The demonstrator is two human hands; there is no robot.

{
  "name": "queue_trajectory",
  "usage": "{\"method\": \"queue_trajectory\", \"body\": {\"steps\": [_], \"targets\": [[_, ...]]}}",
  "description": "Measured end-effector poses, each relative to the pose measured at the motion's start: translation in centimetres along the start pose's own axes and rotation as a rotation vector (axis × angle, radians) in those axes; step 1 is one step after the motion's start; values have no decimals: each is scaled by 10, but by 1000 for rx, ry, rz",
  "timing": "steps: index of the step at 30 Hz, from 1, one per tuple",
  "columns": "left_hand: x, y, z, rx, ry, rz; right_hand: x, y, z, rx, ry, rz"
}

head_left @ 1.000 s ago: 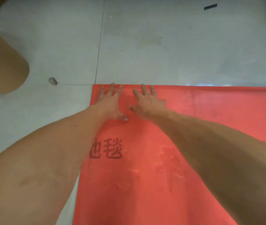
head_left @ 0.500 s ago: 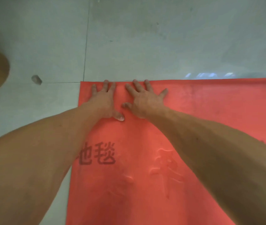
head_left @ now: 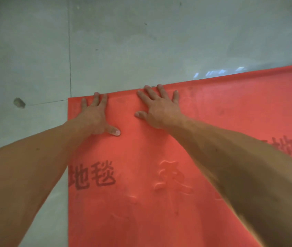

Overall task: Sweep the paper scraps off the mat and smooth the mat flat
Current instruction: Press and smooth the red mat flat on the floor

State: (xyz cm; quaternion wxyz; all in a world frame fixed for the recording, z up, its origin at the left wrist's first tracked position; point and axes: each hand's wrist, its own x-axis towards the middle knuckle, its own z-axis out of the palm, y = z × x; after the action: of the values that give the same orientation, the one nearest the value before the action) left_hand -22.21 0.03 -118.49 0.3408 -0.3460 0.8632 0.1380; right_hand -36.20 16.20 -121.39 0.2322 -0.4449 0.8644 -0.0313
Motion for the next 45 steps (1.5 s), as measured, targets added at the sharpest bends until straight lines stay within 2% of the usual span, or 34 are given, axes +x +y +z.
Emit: {"method": "queue_trajectory", "body": {"steps": [12,16,34,45], "targets": [[1,-3,2,23,38,30,4,1,-1,-15,-17,-14],[-3,0,1,-40,23,-2,-3,14,-4,-49,5,-2],[2,-2,1,-44,15,-31,-43,178,-33,-3,73,328],[5,-3,3,-29,33,-40,-67,264,-57,24,43,522]]}}
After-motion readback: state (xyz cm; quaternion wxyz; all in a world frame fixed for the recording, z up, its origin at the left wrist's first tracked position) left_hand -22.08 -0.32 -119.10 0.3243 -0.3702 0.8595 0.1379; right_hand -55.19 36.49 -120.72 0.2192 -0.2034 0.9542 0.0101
